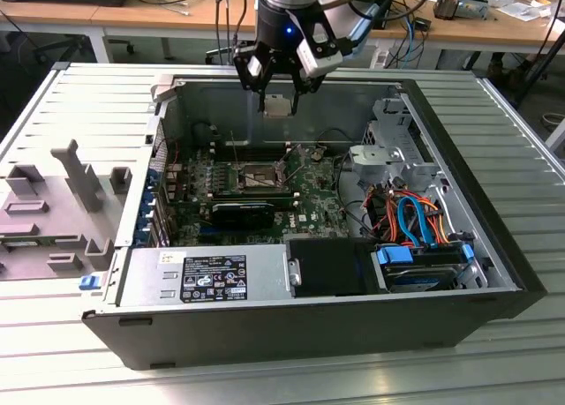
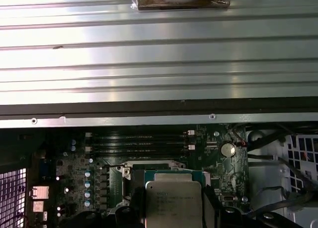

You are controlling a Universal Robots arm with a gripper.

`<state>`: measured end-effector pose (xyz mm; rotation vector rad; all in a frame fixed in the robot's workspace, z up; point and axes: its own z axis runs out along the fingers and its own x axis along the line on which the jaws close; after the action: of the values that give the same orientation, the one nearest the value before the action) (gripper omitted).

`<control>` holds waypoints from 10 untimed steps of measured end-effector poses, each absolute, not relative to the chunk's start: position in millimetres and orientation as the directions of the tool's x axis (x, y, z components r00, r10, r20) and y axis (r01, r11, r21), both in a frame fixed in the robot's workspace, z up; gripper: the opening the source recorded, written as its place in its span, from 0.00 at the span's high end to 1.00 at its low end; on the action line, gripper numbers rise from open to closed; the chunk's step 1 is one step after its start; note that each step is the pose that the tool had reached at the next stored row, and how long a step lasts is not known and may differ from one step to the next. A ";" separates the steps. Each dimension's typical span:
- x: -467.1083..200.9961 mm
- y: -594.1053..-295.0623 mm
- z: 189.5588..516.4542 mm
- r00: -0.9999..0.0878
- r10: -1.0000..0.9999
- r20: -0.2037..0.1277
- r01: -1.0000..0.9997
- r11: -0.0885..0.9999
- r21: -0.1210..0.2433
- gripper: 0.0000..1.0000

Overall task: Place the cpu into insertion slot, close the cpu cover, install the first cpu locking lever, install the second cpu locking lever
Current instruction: 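Place the cpu into insertion slot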

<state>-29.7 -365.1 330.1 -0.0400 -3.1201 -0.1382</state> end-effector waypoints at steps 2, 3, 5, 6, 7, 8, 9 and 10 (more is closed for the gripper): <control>-29.7 -365.4 329.8 -1.000 0.025 0.019 0.026 0.996 0.088 0.45; -29.7 -366.6 324.1 -1.000 0.025 0.019 0.026 0.996 0.088 0.45; -29.7 -367.3 317.3 -1.000 0.025 0.019 0.026 0.996 0.088 0.45; -29.7 -367.3 317.2 -1.000 0.025 0.019 0.026 0.996 0.088 0.45; -29.7 -367.4 317.0 -1.000 0.025 0.019 0.026 0.996 0.088 0.45; -29.7 -367.4 316.9 -1.000 0.025 0.019 0.026 0.996 0.088 0.45; -29.7 -367.5 315.7 -1.000 0.025 0.019 0.026 0.996 0.088 0.45; -29.7 -367.6 314.3 -1.000 0.025 0.019 0.026 0.996 0.088 0.45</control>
<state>-29.7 -367.6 314.3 -0.0400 -3.1201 -0.1382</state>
